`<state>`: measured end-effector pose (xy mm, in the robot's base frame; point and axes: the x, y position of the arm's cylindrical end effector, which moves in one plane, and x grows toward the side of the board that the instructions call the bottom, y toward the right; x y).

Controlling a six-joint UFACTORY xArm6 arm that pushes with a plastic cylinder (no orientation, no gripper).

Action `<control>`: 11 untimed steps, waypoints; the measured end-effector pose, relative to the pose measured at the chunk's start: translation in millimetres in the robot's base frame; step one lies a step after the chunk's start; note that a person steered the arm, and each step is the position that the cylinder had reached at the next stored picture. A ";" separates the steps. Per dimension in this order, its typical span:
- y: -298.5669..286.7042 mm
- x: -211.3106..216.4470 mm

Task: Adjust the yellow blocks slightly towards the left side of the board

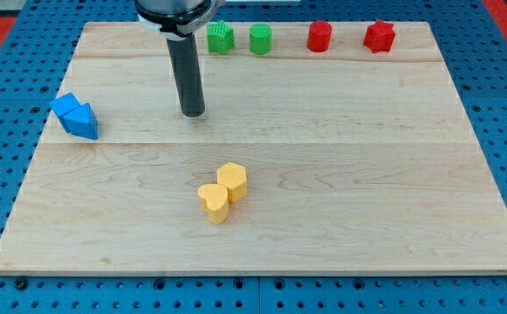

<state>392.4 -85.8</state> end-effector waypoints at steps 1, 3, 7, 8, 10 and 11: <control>7.7 21.2; 128.0 80.3; 69.2 141.8; 68.9 162.3; 57.6 166.1; 47.2 166.3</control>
